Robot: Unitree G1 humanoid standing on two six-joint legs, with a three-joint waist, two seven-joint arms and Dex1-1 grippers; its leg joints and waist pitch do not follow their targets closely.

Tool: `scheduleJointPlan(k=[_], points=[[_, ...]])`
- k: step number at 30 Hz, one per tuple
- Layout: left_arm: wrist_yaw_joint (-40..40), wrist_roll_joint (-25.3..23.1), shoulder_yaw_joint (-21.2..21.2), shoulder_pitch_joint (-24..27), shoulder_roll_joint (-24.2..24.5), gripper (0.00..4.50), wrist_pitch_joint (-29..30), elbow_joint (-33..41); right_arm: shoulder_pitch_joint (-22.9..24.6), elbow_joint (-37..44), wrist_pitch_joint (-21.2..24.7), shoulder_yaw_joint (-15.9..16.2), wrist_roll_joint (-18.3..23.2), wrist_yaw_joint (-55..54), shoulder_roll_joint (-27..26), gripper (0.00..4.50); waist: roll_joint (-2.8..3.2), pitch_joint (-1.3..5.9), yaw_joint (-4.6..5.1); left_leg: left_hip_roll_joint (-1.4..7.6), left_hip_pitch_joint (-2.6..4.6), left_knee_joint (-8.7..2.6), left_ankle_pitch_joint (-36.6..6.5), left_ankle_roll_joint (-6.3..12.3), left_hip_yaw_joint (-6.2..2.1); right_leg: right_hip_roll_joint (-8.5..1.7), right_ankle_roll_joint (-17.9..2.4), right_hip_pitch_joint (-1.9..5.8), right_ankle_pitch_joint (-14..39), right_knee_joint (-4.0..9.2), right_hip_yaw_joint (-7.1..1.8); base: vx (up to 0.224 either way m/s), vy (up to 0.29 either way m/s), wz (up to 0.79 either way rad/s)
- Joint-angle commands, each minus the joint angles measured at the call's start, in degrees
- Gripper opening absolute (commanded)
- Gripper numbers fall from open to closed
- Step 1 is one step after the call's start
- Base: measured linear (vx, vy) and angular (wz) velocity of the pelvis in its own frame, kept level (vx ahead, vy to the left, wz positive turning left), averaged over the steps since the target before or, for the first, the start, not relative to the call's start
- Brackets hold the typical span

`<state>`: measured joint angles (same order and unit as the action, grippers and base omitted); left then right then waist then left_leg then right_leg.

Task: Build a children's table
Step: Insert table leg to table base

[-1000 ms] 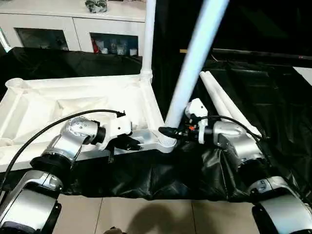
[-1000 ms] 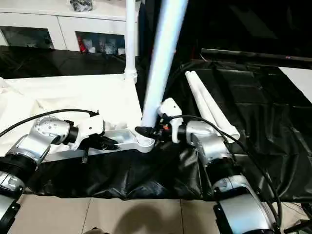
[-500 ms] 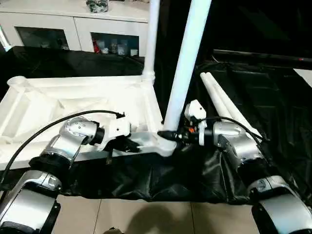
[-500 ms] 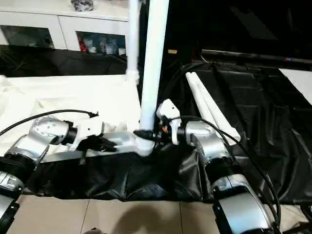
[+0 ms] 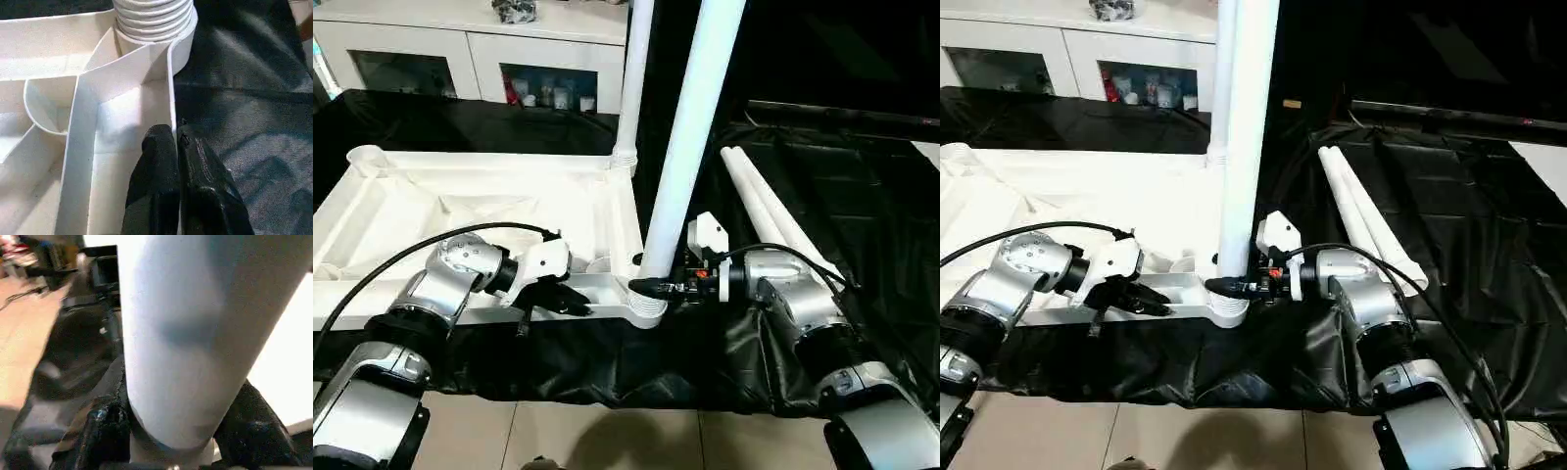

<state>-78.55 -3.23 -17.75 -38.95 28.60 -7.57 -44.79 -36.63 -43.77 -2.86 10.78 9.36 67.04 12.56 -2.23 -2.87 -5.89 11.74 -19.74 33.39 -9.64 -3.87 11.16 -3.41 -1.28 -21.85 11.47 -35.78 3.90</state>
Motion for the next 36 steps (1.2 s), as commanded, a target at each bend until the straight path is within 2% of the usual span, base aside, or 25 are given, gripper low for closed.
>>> scheduleJointPlan(k=[1,2,4,7,8,10,11,13,14,15,16,17,18,19,20,21,22,23,24,25,26,30,34,35,36], points=[[3.6,-0.4,0.3,-1.8,-2.2,0.0,1.1,1.1,1.4,-8.2,1.5,0.9,-5.3,-9.7,-1.1,1.87,1.39,2.19,0.47,2.33,1.56,-4.59,-27.3,-3.11,-2.05,-5.68,-8.9,0.2,30.7,6.47,-3.1,0.0,0.0,0.0],[7.9,-0.7,1.5,-2.3,-3.1,0.0,3.0,0.8,-0.1,-10.9,1.1,-1.0,-5.5,-17.4,-2.3,1.87,1.54,1.78,0.98,2.13,2.15,-4.38,-30.1,-3.65,-2.35,-5.75,-7.2,-0.38,36.2,7.28,-2.69,0.0,0.0,0.0],[10.6,-1.2,1.9,-2.5,-3.8,0.0,4.5,1.0,-1.0,-12.5,1.0,-2.0,-5.6,-21.7,-3.2,1.87,1.47,1.73,1.62,1.64,2.81,-3.97,-32.4,-3.72,-2.91,-5.88,-3.8,-0.44,42.7,8.51,-1.44,-0.07,0.017,-0.12],[13.7,-1.2,2.5,-2.4,-5.1,0.0,7.2,2.0,-2.2,-14.6,1.6,-3.4,-5.2,-26.8,-4.6,1.87,2.91,1.65,2.56,2.38,2.37,-5.09,-37.1,-3.91,-3.88,-5.45,-3.5,0.79,38.4,8.72,0.36,-0.054,0.044,-0.19],[15.8,-1.4,2.7,-2.1,-6.2,0.0,9.0,3.4,-3.0,-15.8,2.1,-4.1,-5.0,-30.4,-5.5,1.87,3.51,1.7,2.95,3.03,2.2,-6.34,-42.4,-4.41,-4.57,-5.12,-4.8,1.88,30.8,7.9,1.17,-0.041,0.06,-0.21],[20.2,-2.8,2.4,-1.6,-8.6,0.0,12.7,6.2,-4.2,-17.7,2.7,-4.7,-4.9,-35.5,-7.1,1.87,3.12,1.52,3.19,2.88,2.33,-6.55,-43.4,-4.74,-4.42,-5.57,-6.1,1.65,29.1,7.67,0.95,-0.008,0.027,-0.07],[22.4,-4.1,1.9,-1.5,-9.8,0.0,14.3,7.2,-4.7,-18.4,3.2,-4.8,-4.9,-37.1,-7.8,1.87,2.68,1.16,3.39,2.13,3.8,-5.36,-42.7,-4.49,-3.92,-5.9,-5.1,0.22,34.3,9.45,1.58,0.0,0.0,0.0],[24.0,-5.1,1.2,-1.4,-10.8,0.0,15.0,7.5,-5.0,-19.0,3.4,-5.2,-4.4,-37.9,-8.5,1.87,2.38,1.12,3.45,1.38,4.45,-4.12,-39.9,-3.24,-3.75,-6.4,-3.1,-0.16,39.3,10.8,2.34,0.0,0.0,0.0],[24.6,-5.1,1.2,-1.6,-11.4,0.0,15.4,7.3,-5.2,-19.3,3.8,-5.5,-4.2,-38.2,-8.8,1.87,2.68,1.06,3.78,1.46,3.73,-4.11,-39.0,-2.36,-3.92,-6.32,-0.9,0.7,40.9,11.35,3.54,0.0,0.0,0.0],[24.9,-5.0,1.2,-1.6,-11.8,0.0,15.8,7.3,-5.3,-19.5,4.1,-5.6,-4.1,-38.4,-9.0,1.87,3.08,1.03,3.85,1.83,3.53,-4.57,-40.5,-2.46,-4.11,-6.06,-0.6,1.13,39.5,11.09,4.15,0.0,0.0,0.0],[25.2,-5.0,1.2,-1.5,-12.0,0.0,16.3,7.6,-5.6,-20.2,3.9,-5.7,-4.2,-38.6,-9.2,1.87,4.07,1.0,3.8,3.4,1.86,-7.02,-46.6,-3.51,-4.73,-5.25,-1.6,3.09,32.0,7.91,4.21,0.0,0.0,0.0],[25.1,-5.2,0.9,-1.5,-12.1,0.0,16.1,7.6,-5.8,-20.7,3.9,-5.6,-4.4,-38.6,-9.5,1.87,4.16,1.23,3.53,4.42,0.27,-8.76,-49.2,-4.1,-4.85,-4.77,-3.2,4.62,25.2,4.26,3.06,0.0,0.0,0.0],[24.6,-5.5,0.2,-1.4,-12.0,0.0,15.5,7.8,-5.9,-21.3,4.2,-5.3,-4.7,-38.0,-9.9,1.87,4.37,0.91,2.09,5.23,-1.39,-12.08,-53.8,-5.0,-3.4,-3.39,-5.8,4.99,14.9,-1.25,1.96,0.0,0.0,0.0],[24.6,-5.5,0.2,-1.4,-12.0,0.0,15.5,7.8,-5.9,-21.3,4.2,-5.3,-4.7,-38.0,-9.9,1.87,3.61,0.78,1.63,4.62,-0.35,-12.22,-53.1,-4.87,-2.33,-3.08,-6.1,3.5,16.0,-1.34,0.89,0.057,-0.085,0.27],[24.3,-5.5,-0.1,-1.2,-12.0,0.0,16.1,8.5,-6.1,-21.9,4.0,-5.3,-4.9,-38.4,-10.3,1.87,-0.25,0.84,1.74,-0.87,6.92,0.48,-34.4,-2.63,-1.51,-8.18,-3.1,-5.0,49.5,11.0,-0.83,0.057,-0.085,0.27],[24.4,-5.4,-0.1,-1.0,-11.9,0.0,16.4,8.7,-6.2,-22.0,3.9,-5.3,-5.0,-38.4,-10.5,1.87,0.23,0.43,1.21,-0.84,5.78,2.27,-26.2,-0.96,-2.37,-10.59,-2.0,-3.7,56.2,12.2,-2.18,0.102,-0.089,-0.01],[24.4,-5.5,-0.1,-0.9,-11.8,0.0,16.5,8.9,-6.3,-22.2,4.0,-5.2,-5.1,-38.4,-10.6,1.87,0.31,1.09,0.78,0.24,0.58,-0.62,-15.2,0.23,-3.65,-11.12,-0.4,1.93,55.2,10.23,-2.38,0.098,-0.007,-0.4],[24.2,-5.4,-0.2,-0.9,-11.6,0.0,16.3,8.9,-6.4,-22.2,4.0,-5.1,-5.2,-38.2,-10.7,1.87,0.85,1.76,0.31,0.91,-1.15,-3.26,-13.3,-0.61,-4.06,-9.51,-0.5,3.43,48.3,8.62,-1.62,0.098,-0.007,-0.4],[24.4,-5.6,-0.1,-0.6,-11.4,0.0,16.9,9.6,-6.9,-22.8,4.1,-5.2,-5.5,-38.9,-11.0,1.87,1.96,2.12,0.88,2.08,-0.87,-5.08,-16.3,-2.13,-4.32,-6.68,-2.8,2.3,33.5,6.87,-0.76,0.086,0.025,-0.3],[24.6,-5.8,-0.1,-0.2,-11.3,0.0,17.5,10.4,-7.4,-23.5,4.6,-5.3,-5.6,-39.9,-11.1,1.87,2.44,2.42,1.37,2.41,-0.03,-5.38,-20.4,-2.99,-4.31,-6.08,-6.0,1.87,24.3,5.88,-0.85,0.0,0.0,0.0],[24.6,-6.0,0.0,0.0,-11.1,0.0,17.6,10.7,-7.6,-23.5,4.2,-5.7,-5.4,-39.7,-11.2,1.87,2.27,2.22,1.55,2.22,0.81,-5.21,-23.8,-3.37,-3.81,-6.19,-8.6,1.26,21.9,5.97,-1.24,0.0,0.0,0.0],[23.8,-5.8,-0.1,0.5,-10.5,0.0,17.5,11.5,-8.1,-23.5,3.6,-6.2,-5.1,-39.0,-11.3,1.87,1.84,1.98,1.65,1.9,0.8,-5.16,-26.5,-2.52,-3.64,-6.62,-7.6,1.41,28.9,6.81,-1.29,0.0,0.0,0.0],[22.9,-5.4,-0.3,0.9,-9.6,0.0,17.1,12.2,-8.6,-23.7,3.0,-6.7,-5.0,-37.9,-11.3,1.87,1.85,2.04,1.56,2.05,0.7,-5.29,-24.8,-2.24,-3.58,-6.73,-7.3,1.3,28.3,6.77,-1.52,0.0,0.0,0.0],[22.8,-5.4,-0.3,0.9,-9.5,0.0,17.1,12.2,-8.7,-23.7,2.9,-6.8,-5.0,-37.6,-11.3,2.43,1.82,2.07,1.56,2.05,0.63,-5.3,-24.4,-2.17,-3.53,-6.71,-7.5,1.35,27.6,6.69,-1.57,0.0,0.0,0.0],[22.7,-5.4,-0.2,0.9,-9.4,0.0,17.1,12.3,-8.8,-23.8,2.9,-6.9,-4.9,-37.4,-11.4,2.43,1.71,2.14,1.55,2.08,0.54,-5.33,-23.3,-2.07,-3.41,-6.63,-8.0,1.43,25.8,6.52,-1.62,0.0,0.0,0.0]])
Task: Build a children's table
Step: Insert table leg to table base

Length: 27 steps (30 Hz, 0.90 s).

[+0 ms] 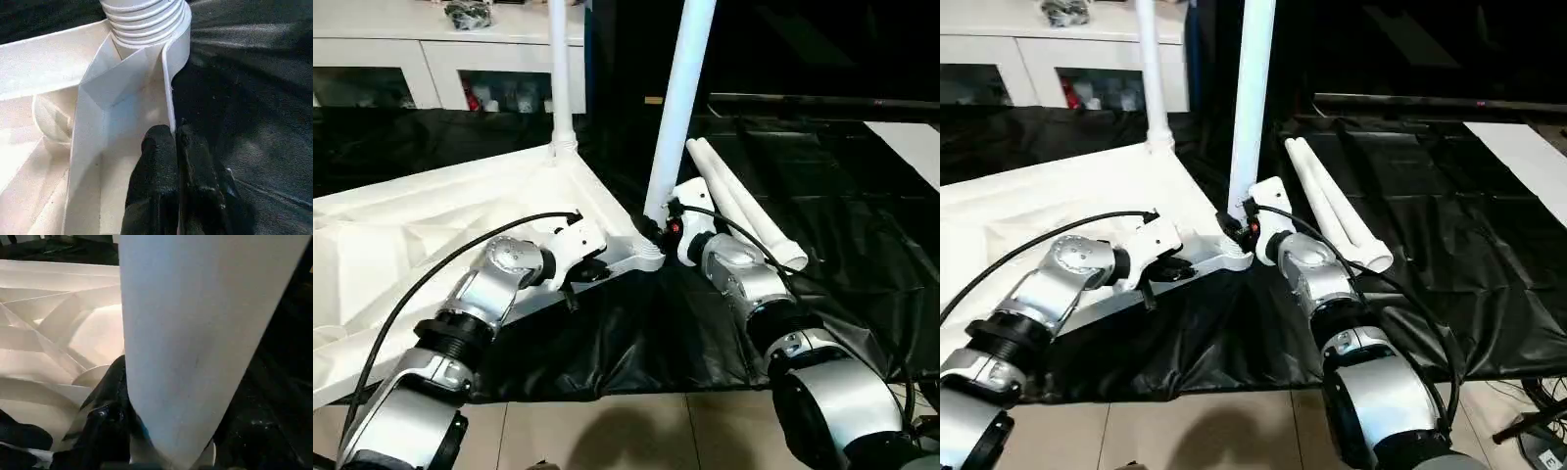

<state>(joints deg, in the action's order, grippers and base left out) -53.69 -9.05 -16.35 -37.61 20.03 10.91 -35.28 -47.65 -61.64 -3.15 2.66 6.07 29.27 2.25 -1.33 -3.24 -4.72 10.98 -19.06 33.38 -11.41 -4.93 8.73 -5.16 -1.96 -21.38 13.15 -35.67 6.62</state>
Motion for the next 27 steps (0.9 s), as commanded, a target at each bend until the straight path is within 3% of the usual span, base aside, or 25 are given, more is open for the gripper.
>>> scheduleJointPlan(k=[1,2,4,6,8,11,14,17,22,27], points=[[-2.3,0.5,-1.6,-0.3,-0.6,0.0,-1.4,3.1,2.1,-6.1,3.1,1.1,-1.6,0.5,-1.1,2.57,0.78,2.56,0.39,2.87,-0.31,-5.37,-20.3,-0.92,-0.9,-4.81,-7.8,1.11,22.5,6.18,-4.37,0.0,0.0,0.0],[-2.5,0.6,-1.6,-0.1,-0.4,0.0,-1.3,3.4,1.9,-6.2,2.9,1.1,-1.6,0.9,-1.1,2.64,0.86,2.87,0.07,2.97,-0.03,-5.24,-18.6,-0.78,-0.58,-5.02,-8.7,1.05,19.5,6.13,-4.61,0.0,0.0,0.0],[-3.1,0.7,-1.6,0.2,0.0,0.0,-1.7,3.9,1.7,-6.2,2.7,1.0,-1.6,1.1,-1.0,2.76,0.62,3.07,0.16,3.02,-0.16,-5.15,-15.6,-0.3,-0.27,-4.39,-10.5,1.11,14.1,5.21,-4.7,0.053,-0.013,0.06],[-3.6,0.8,-1.6,0.5,0.3,0.0,-2.0,4.2,1.7,-6.0,2.3,0.8,-1.6,1.7,-0.9,2.94,0.63,3.09,0.0,2.85,0.2,-4.84,-15.0,0.01,0.29,-4.32,-11.5,0.78,12.5,5.12,-5.02,0.055,-0.014,0.08],[-4.0,1.0,-1.6,0.7,0.6,0.0,-2.3,4.5,1.6,-5.8,2.3,0.5,-1.4,2.4,-0.8,3.14,0.67,3.49,0.07,2.81,-0.69,-4.78,-9.6,0.85,0.4,-4.1,-12.4,1.66,5.4,4.05,-4.93,0.054,-0.003,0.01],[-4.8,1.4,-1.6,0.9,1.0,0.0,-3.0,4.8,1.4,-5.5,2.1,0.3,-1.2,3.7,-0.6,3.39,0.81,3.74,0.1,2.81,-0.57,-4.46,-7.3,1.36,0.57,-4.05,-13.4,1.78,1.3,3.67,-4.85,0.0,0.0,0.0],[-8.4,2.8,-1.8,1.6,2.6,0.0,-6.0,5.5,1.5,-4.0,0.3,0.8,-1.3,9.0,1.0,3.59,0.49,4.31,0.09,2.39,-1.05,-3.53,-0.7,4.32,0.86,-3.75,-15.5,2.11,-9.3,2.48,-4.74,0.0,0.0,0.0],[-10.3,3.2,-1.9,2.0,3.5,0.0,-7.2,5.7,1.8,-2.9,-0.1,0.8,-0.7,12.7,2.0,3.59,0.49,4.12,-0.02,2.54,-1.33,-3.41,-1.5,5.91,1.02,-3.87,-16.0,2.15,-8.6,2.5,-4.66,0.0,0.0,0.0],[-15.2,4.5,-2.4,2.7,5.6,0.0,-9.8,5.6,2.9,0.1,-0.9,1.6,0.1,21.9,4.7,3.59,0.62,3.92,-0.35,2.91,-1.09,-3.6,-4.6,4.69,1.1,-3.9,-15.5,1.97,-3.4,2.88,-4.65,0.0,0.0,0.0],[-18.5,5.5,-2.7,2.6,6.7,0.0,-11.5,4.6,4.4,2.6,-2.0,3.3,-0.3,30.3,7.2,3.59,0.57,3.94,-0.42,2.92,-1.18,-3.44,-4.5,5.0,1.11,-3.91,-16.1,1.9,-4.0,2.69,-4.63,0.0,0.0,0.0]])
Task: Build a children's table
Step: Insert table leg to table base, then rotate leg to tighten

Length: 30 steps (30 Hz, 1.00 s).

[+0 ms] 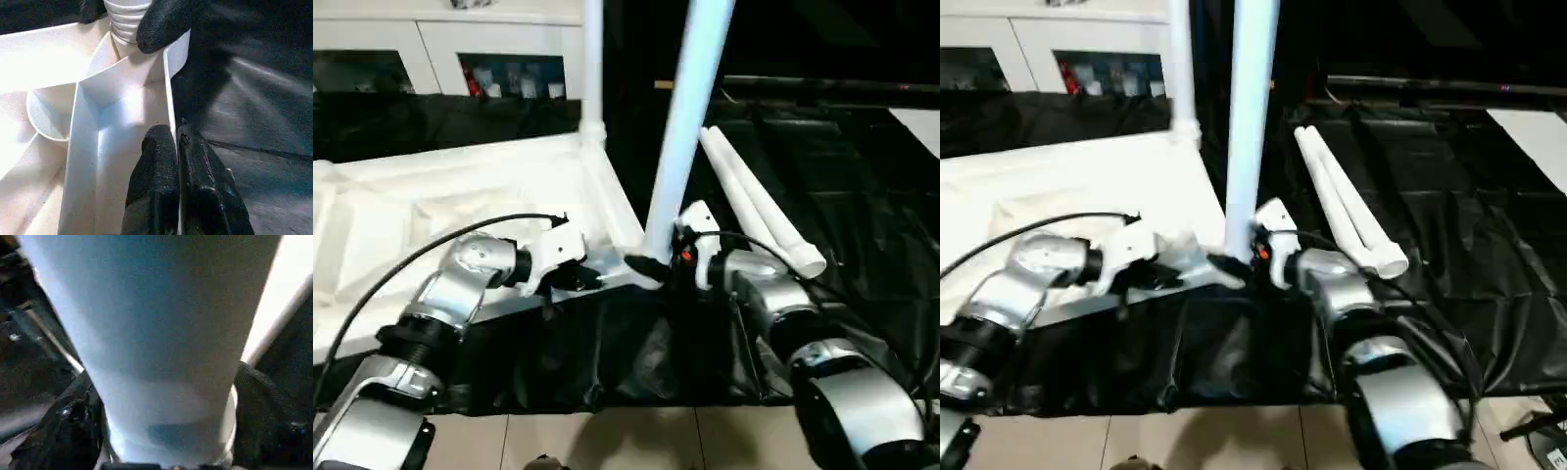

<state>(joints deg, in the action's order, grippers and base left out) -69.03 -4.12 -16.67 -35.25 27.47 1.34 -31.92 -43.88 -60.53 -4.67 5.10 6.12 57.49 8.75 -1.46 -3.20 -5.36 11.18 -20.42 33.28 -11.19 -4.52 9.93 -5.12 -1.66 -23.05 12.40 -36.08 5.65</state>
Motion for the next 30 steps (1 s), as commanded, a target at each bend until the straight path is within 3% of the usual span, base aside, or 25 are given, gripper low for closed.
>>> scheduleJointPlan(k=[1,10,12,19,30], points=[[-3.7,0.7,-2.4,0.2,-0.6,0.0,-2.1,1.1,0.9,1.9,-0.6,1.2,-0.4,3.6,1.1,3.59,0.67,3.92,0.1,2.73,0.21,-3.32,-4.8,4.5,-0.09,-3.93,-16.4,3.64,-2.9,3.12,-3.66,0.0,0.0,0.0],[-8.9,1.3,-3.5,-0.1,0.0,0.0,-4.4,0.0,3.7,6.9,-0.2,4.8,-0.9,15.1,3.9,3.59,0.74,3.97,-0.14,2.75,0.11,-3.16,-4.9,4.7,-0.19,-3.92,-16.5,3.66,-2.8,3.05,-3.58,0.0,0.0,0.0],[-9.4,1.2,-4.0,-0.2,0.0,0.0,-5.0,-0.4,4.0,7.0,-0.2,5.3,-1.4,15.8,4.0,3.33,0.68,3.99,-0.18,2.75,0.16,-3.14,-4.9,4.42,-0.18,-3.97,-16.5,3.64,-2.4,3.07,-3.61,0.0,0.0,0.0],[-10.3,1.0,-4.3,-0.3,-0.4,0.0,-5.8,-1.2,5.0,8.2,0.8,5.5,-1.1,16.9,3.9,2.91,0.76,4.17,-0.26,2.72,0.17,-2.96,-3.7,4.6,-0.21,-3.88,-16.9,3.7,-4.9,2.74,-3.56,0.0,0.0,0.0],[-10.2,1.8,-3.2,0.2,-0.6,0.0,-5.0,-1.6,6.6,5.9,3.7,3.1,0.3,12.1,2.3,2.86,0.87,3.95,-0.43,2.75,0.26,-3.27,-6.2,2.95,-0.28,-4.08,-16.1,3.74,-0.3,3.18,-3.61,0.0,0.0,0.0]])
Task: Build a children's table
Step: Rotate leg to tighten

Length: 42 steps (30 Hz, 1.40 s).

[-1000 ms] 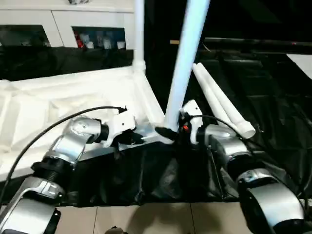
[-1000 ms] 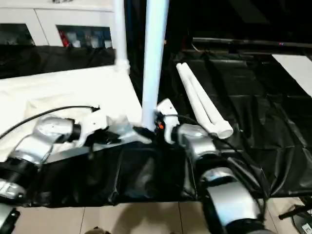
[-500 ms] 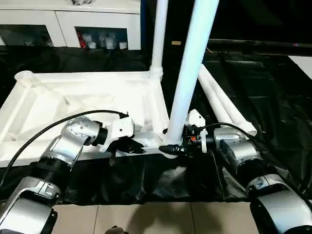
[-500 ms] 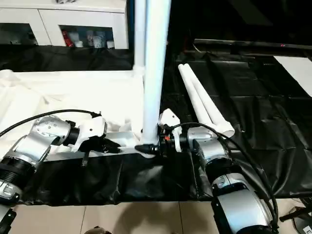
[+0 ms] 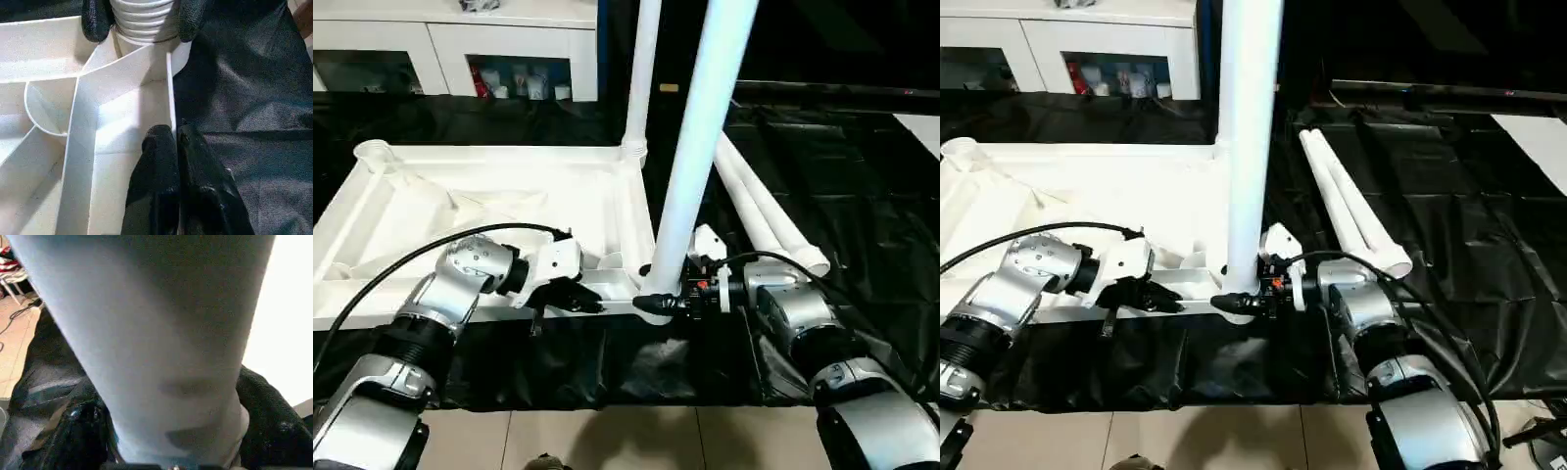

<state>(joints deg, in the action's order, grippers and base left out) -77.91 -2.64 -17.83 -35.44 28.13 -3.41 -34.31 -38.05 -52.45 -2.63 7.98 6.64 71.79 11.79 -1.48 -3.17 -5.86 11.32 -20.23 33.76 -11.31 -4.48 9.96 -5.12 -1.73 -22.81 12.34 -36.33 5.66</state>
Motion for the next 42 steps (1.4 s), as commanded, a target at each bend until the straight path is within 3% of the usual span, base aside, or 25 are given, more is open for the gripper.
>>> scheduleJointPlan(k=[1,3,6,12,15,17,19,21,25,27,28,29,37,38,42], points=[[-1.4,0.4,-1.9,0.6,-1.1,0.0,-0.1,1.0,0.7,-2.9,1.8,-0.1,-0.3,-3.3,-0.9,2.86,0.95,3.79,0.16,2.63,0.1,-3.86,-7.1,2.53,-0.32,-4.05,-15.7,3.43,1.2,3.59,-3.6,0.0,0.0,0.0],[-1.5,0.5,-1.8,0.7,-1.0,0.0,0.0,1.1,0.6,-3.6,1.8,-0.2,-0.9,-5.0,-1.0,2.86,0.87,3.7,0.28,2.61,0.17,-3.96,-8.3,1.9,-0.33,-4.07,-15.3,3.41,3.2,3.85,-3.65,0.0,0.0,0.0],[-1.8,0.7,-1.6,1.0,-0.6,0.0,0.1,1.3,1.0,-3.9,1.3,0.0,-1.5,-6.1,-1.2,2.85,1.32,3.57,0.41,2.63,0.27,-4.22,-10.9,0.66,-0.49,-4.13,-14.5,3.34,7.0,4.23,-3.69,0.0,0.0,0.0],[-1.0,1.0,-0.9,1.1,-0.9,0.0,1.3,1.4,1.3,-4.1,1.1,-0.8,-1.4,-9.8,-2.2,2.85,1.37,3.53,0.65,2.69,0.21,-4.35,-11.0,0.41,-0.57,-4.0,-14.6,3.29,6.5,4.16,-3.7,0.0,0.0,0.0],[6.5,-0.2,0.5,-0.3,-3.7,0.0,5.5,0.0,0.4,-7.3,0.7,-3.6,-1.9,-22.2,-4.7,2.85,1.2,3.31,1.03,2.6,0.39,-4.56,-12.6,-0.67,-0.66,-4.18,-14.0,3.11,10.1,4.54,-3.85,0.0,0.0,0.0],[11.3,-0.8,1.4,-1.3,-5.8,0.0,7.2,-1.3,-0.2,-9.0,0.6,-5.0,-1.7,-28.6,-6.1,2.85,1.14,3.15,1.12,2.38,0.89,-4.55,-15.0,-1.78,-0.74,-4.4,-12.3,2.77,16.7,5.37,-3.93,0.0,0.0,0.0],[14.8,-1.5,1.6,-1.9,-7.6,0.0,8.7,-1.8,-0.7,-10.1,0.7,-6.2,-1.2,-33.3,-7.5,2.85,1.1,2.86,1.18,2.43,0.82,-4.8,-16.0,-1.96,-0.84,-4.36,-10.9,2.65,19.5,5.74,-3.95,0.0,0.0,0.0],[21.6,-2.7,2.0,-2.8,-11.5,0.0,11.6,-2.2,-2.0,-12.6,1.3,-8.7,0.4,-42.7,-10.4,2.84,1.14,2.76,1.28,2.5,1.26,-4.9,-17.6,-2.41,-0.96,-4.39,-10.2,2.4,21.5,6.03,-3.96,0.0,0.0,0.0],[29.6,-3.9,2.4,-3.1,-16.9,0.0,15.6,-1.9,-4.0,-14.7,1.1,-10.8,2.1,-49.8,-14.6,2.84,0.77,3.1,1.17,2.31,1.22,-4.84,-16.3,-1.77,-0.72,-4.16,-10.8,2.57,16.9,5.79,-4.02,0.0,0.0,0.0],[31.1,-4.6,2.1,-3.0,-17.7,0.0,16.0,-1.7,-4.6,-15.4,1.0,-11.5,2.1,-51.8,-15.7,2.84,0.93,3.16,0.94,2.3,0.96,-4.91,-14.8,-1.21,-0.75,-4.18,-10.7,2.74,15.2,5.66,-3.98,0.0,0.0,0.0],[31.3,-4.9,1.8,-2.9,-18.0,0.0,15.8,-1.6,-4.8,-15.6,0.9,-11.7,2.1,-52.3,-16.1,2.84,0.45,3.24,1.02,2.27,0.79,-4.93,-14.2,-0.79,-0.71,-4.07,-10.5,2.89,14.3,5.61,-3.9,0.0,0.0,0.0],[31.5,-5.2,1.5,-2.8,-18.1,0.0,15.9,-1.4,-5.0,-15.9,0.8,-11.8,1.8,-53.2,-16.6,2.84,0.65,3.26,0.94,2.24,0.74,-4.97,-13.5,-0.53,-0.75,-4.15,-10.4,2.93,13.8,5.52,-3.88,0.0,0.0,0.0],[30.0,-5.6,0.8,-1.0,-16.3,0.0,14.9,0.7,-6.3,-17.1,-1.2,-12.6,1.2,-54.2,-18.0,2.84,0.7,3.1,1.13,2.34,0.8,-5.26,-15.6,-0.79,-0.81,-4.3,-9.7,2.72,16.2,5.93,-3.91,0.0,0.0,0.0],[29.6,-5.5,0.8,-0.8,-16.0,0.0,14.7,1.1,-6.4,-17.2,-1.7,-12.7,1.2,-54.0,-18.0,3.19,0.69,3.09,1.17,2.32,0.8,-5.26,-15.6,-0.8,-0.78,-4.26,-9.7,2.69,16.3,5.98,-3.91,0.0,0.0,0.0],[28.3,-5.4,0.7,-0.2,-15.3,0.0,14.2,1.7,-6.7,-17.1,-2.2,-13.4,1.8,-52.6,-17.8,3.57,0.77,3.15,1.51,2.3,0.64,-5.31,-14.8,-0.47,-0.75,-4.16,-10.3,2.85,14.2,5.83,-3.93,0.0,0.0,0.0]])
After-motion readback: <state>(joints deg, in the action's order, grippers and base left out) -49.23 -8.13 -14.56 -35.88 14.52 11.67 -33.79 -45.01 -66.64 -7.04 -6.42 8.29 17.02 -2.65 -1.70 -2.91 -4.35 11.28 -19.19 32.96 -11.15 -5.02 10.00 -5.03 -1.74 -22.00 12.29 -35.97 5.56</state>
